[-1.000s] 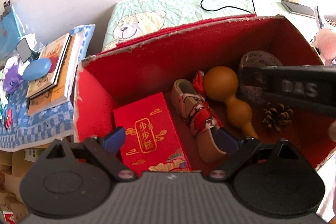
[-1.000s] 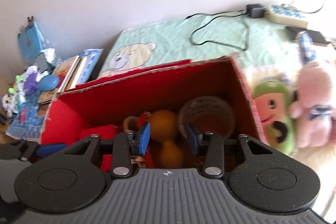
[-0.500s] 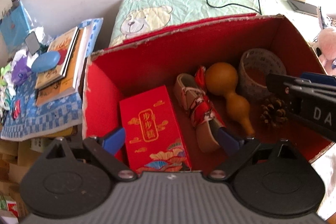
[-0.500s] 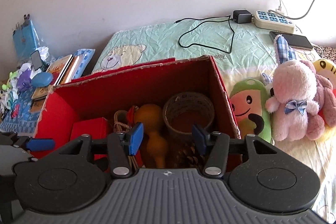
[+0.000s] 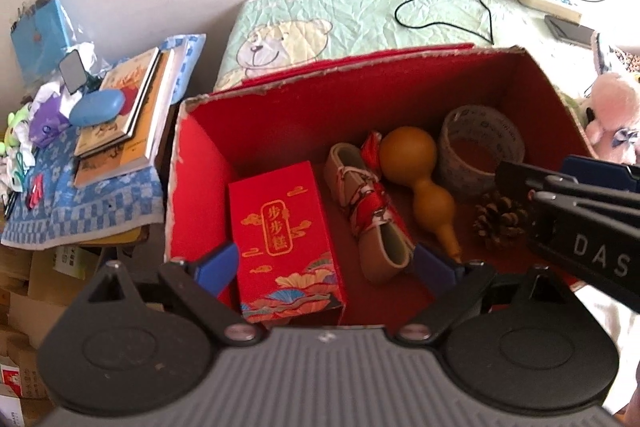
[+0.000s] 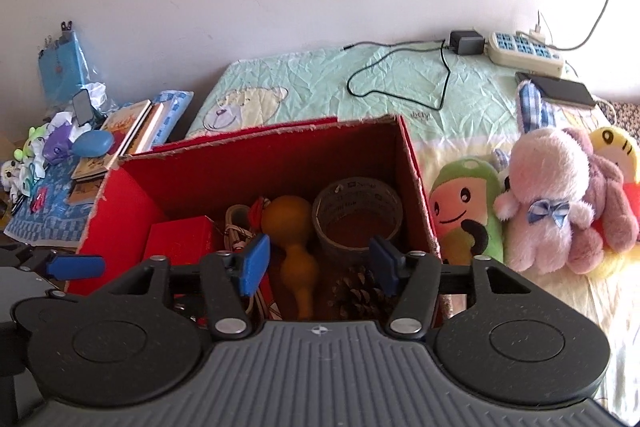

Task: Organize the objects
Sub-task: 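Withdraw the right gripper up and out of the red box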

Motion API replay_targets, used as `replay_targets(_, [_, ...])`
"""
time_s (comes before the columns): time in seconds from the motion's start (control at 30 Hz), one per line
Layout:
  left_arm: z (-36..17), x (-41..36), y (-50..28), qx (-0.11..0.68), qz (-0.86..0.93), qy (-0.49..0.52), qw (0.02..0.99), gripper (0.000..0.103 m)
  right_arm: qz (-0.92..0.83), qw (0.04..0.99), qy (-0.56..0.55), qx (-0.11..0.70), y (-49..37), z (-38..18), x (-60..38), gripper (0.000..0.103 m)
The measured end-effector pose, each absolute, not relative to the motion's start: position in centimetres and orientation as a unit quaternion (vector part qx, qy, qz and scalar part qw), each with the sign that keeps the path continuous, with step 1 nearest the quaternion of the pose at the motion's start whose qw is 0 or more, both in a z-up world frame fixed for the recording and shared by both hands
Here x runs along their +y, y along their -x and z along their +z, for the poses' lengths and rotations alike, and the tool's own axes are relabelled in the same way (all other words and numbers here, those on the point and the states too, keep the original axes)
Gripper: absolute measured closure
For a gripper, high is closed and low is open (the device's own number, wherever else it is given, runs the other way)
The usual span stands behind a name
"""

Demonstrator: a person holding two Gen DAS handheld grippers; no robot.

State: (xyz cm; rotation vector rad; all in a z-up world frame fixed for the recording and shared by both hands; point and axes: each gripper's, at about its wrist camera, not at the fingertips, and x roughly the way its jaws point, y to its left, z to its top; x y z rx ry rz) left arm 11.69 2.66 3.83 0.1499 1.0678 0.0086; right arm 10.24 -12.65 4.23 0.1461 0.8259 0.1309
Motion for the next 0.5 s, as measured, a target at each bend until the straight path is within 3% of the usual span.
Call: replay_targets(0.5, [6.2, 0.9, -7.3, 0.473, 0.072, -0.066, 0.876, 0.002, 0.1, 0.915, -0.079, 0.382, -6.5, 5.6, -15.3, 0.041])
